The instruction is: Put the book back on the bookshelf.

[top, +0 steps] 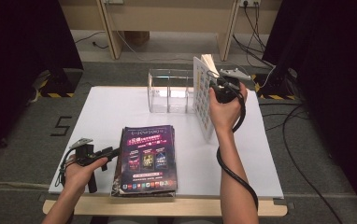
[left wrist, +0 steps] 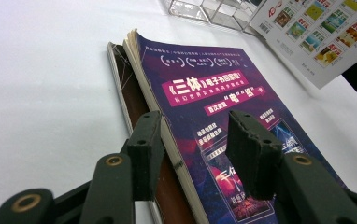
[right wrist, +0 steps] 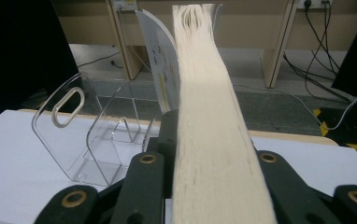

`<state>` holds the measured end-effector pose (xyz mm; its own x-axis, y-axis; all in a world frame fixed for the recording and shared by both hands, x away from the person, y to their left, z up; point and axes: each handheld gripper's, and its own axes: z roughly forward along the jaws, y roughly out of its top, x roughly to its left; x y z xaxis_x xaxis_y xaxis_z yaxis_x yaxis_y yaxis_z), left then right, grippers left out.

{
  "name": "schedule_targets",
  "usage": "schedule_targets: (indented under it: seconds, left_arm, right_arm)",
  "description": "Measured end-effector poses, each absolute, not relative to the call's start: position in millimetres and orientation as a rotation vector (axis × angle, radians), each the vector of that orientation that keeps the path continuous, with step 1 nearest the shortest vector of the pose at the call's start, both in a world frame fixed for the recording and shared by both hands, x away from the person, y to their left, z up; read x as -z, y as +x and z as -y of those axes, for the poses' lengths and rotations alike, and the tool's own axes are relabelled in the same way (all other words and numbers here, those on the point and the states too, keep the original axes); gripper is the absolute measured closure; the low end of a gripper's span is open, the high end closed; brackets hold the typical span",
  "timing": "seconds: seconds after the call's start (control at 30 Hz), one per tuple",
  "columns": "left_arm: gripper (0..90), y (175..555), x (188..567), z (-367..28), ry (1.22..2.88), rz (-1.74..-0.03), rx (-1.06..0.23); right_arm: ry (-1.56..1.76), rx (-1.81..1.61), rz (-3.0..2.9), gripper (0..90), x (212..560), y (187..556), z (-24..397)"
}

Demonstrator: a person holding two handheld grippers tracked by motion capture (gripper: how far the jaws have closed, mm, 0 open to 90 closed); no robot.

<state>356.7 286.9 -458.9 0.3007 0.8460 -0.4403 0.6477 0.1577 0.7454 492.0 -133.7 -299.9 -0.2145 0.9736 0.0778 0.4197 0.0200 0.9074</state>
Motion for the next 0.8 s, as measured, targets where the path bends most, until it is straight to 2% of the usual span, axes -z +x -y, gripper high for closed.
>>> schedule_targets:
  seconds: [0.8]
  left_arm:
    - [54.7, 357.0, 458.9, -288.5, 1.559, -1.417, -0.243]
  right_arm:
    - [1.43, -1.208, -1.654, 74.3, 292.4, 508.6, 124.1]
